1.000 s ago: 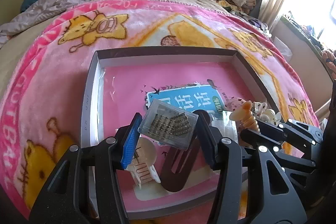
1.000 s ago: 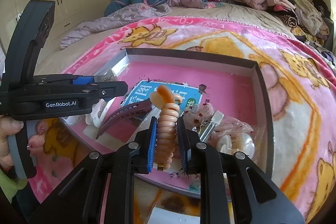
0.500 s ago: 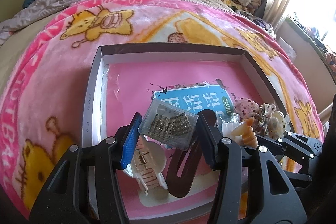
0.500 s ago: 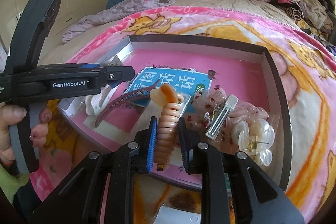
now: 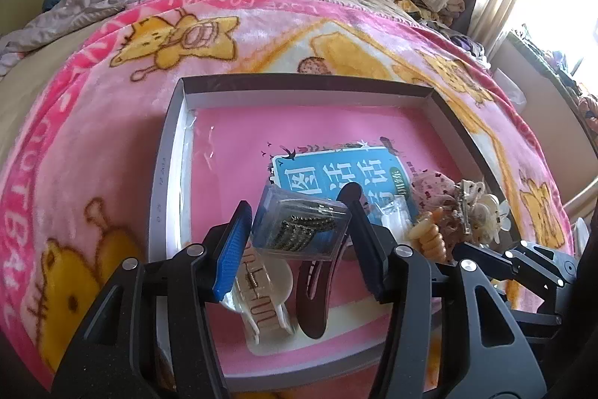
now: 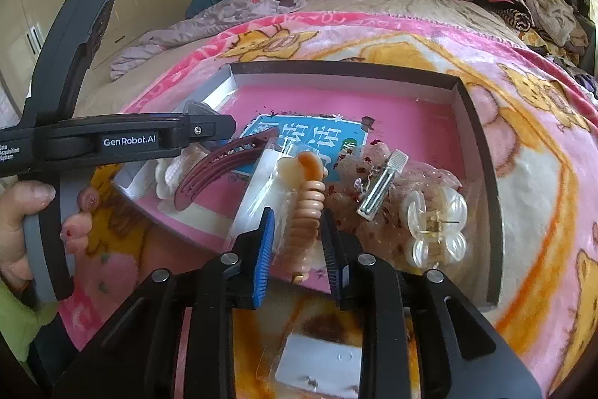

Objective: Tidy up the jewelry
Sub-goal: 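Carry both items into the tray and open both tools to release them, then withdraw both tools from the tray toward the last items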

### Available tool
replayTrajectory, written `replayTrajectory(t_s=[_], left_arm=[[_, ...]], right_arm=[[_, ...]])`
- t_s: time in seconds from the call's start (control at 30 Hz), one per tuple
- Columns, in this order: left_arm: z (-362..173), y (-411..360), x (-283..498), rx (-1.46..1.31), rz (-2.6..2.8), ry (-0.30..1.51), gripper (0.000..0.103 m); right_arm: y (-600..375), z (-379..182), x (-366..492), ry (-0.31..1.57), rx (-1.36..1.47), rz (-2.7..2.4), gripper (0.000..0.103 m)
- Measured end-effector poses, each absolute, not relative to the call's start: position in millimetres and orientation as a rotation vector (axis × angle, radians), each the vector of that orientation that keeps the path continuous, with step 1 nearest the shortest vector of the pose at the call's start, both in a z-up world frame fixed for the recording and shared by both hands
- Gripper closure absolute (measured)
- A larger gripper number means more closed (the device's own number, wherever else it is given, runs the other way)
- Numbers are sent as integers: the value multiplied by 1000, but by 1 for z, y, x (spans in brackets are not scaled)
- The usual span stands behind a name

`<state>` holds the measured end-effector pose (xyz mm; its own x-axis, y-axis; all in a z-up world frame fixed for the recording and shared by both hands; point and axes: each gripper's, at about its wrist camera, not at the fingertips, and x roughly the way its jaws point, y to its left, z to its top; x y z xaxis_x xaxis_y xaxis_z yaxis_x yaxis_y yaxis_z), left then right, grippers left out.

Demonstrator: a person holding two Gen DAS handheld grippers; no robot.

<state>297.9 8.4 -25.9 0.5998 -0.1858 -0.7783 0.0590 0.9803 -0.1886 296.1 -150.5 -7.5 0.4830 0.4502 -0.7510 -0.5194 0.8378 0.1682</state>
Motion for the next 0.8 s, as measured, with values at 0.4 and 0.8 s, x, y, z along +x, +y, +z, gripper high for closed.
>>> replayTrajectory(t_s=[0.4, 0.8], left_arm=[[3, 8, 273, -145, -153, 867, 49], [30, 9, 234, -151, -149, 812, 34]], right_arm=[[-160, 14, 274, 840, -89, 579, 70], [-172, 38, 249, 781, -72, 558, 51]])
